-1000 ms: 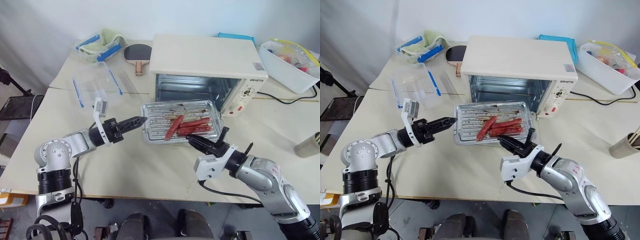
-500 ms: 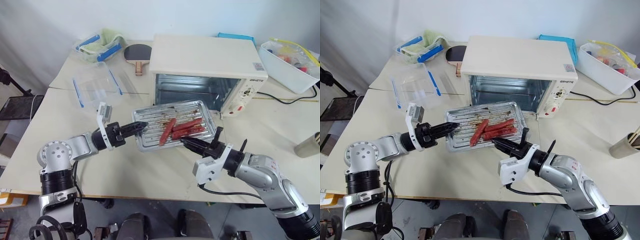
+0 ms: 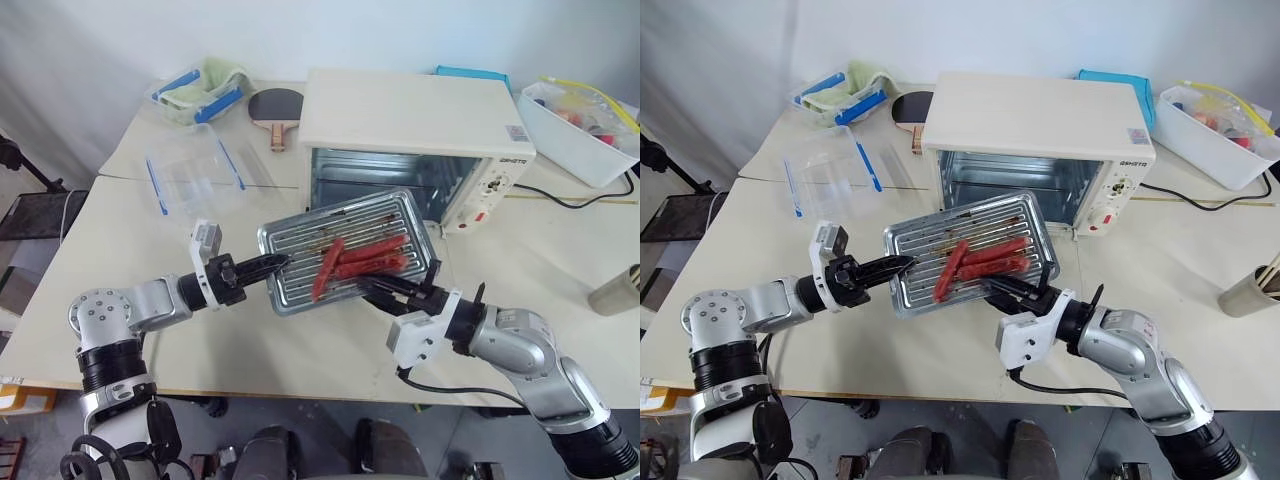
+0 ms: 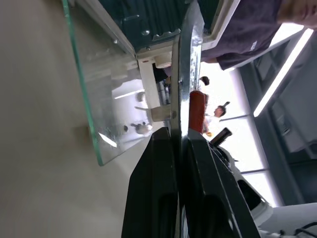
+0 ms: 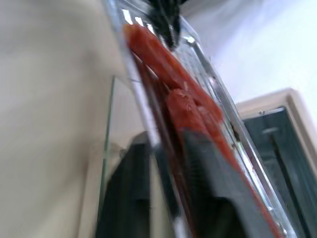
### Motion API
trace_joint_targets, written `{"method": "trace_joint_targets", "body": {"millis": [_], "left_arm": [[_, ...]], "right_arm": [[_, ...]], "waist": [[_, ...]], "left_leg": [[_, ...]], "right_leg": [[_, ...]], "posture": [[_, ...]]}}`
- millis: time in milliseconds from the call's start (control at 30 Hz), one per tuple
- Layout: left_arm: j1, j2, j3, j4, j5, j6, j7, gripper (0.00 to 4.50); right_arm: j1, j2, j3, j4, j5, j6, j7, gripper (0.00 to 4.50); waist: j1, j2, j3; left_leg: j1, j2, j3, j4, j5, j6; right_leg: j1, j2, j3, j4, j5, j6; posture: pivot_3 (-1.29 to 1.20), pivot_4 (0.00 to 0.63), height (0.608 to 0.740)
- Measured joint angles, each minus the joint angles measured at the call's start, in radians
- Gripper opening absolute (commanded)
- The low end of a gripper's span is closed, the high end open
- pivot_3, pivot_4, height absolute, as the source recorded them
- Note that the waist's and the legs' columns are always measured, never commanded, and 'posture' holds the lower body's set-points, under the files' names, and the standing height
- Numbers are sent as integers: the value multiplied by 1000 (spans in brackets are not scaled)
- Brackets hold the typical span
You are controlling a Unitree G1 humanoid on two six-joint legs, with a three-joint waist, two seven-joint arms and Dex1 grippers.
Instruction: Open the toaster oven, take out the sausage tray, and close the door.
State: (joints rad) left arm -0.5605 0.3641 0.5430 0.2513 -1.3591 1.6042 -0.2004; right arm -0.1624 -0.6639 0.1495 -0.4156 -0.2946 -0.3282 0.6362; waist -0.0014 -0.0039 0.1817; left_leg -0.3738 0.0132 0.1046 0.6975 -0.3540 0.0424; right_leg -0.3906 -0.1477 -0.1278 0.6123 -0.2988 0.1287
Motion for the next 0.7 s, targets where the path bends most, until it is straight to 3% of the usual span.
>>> {"method": "trace_joint_targets", "body": {"millis": [100, 167, 267, 400, 700], "left_arm": [[4, -5, 22, 55, -139, -19, 165, 0], [31, 7, 4, 61, -264, -66, 264, 0], [144, 39, -46, -5, -506, -204, 458, 0], [217, 30, -41, -103, -568, -279, 526, 0], [482, -60, 43, -362, -576, -405, 537, 0]], "right_arm": [[-3, -18, -5, 1, 70, -5, 28, 3105], [10, -34, -5, 1, 122, -13, 53, 3525], [99, -92, -11, 1, 266, -29, 138, 3525], [147, -121, -62, 8, 371, -45, 186, 3525], [161, -146, -282, 264, 603, 10, 270, 591]], "waist": [[0, 0, 0], [0, 0, 0], [-1, 0, 0], [0, 0, 0], [2, 0, 0]], "left_leg": [[0, 0, -1, 0, 0, 0], [1, 0, -2, 0, 0, 0], [3, 0, -8, -1, -2, -2], [6, 0, -9, 0, -1, -2], [6, 0, -10, 0, -2, -2]], "right_leg": [[1, 0, 2, 0, 0, 0], [1, -1, 7, -1, 0, 0], [5, -1, 14, -2, 0, 0], [12, 2, 13, -7, 0, 0], [14, 2, 13, -10, 0, 0]], "posture": [[0, 150, 740], [0, 150, 740], [0, 150, 740], [0, 150, 740], [0, 150, 740]]}}
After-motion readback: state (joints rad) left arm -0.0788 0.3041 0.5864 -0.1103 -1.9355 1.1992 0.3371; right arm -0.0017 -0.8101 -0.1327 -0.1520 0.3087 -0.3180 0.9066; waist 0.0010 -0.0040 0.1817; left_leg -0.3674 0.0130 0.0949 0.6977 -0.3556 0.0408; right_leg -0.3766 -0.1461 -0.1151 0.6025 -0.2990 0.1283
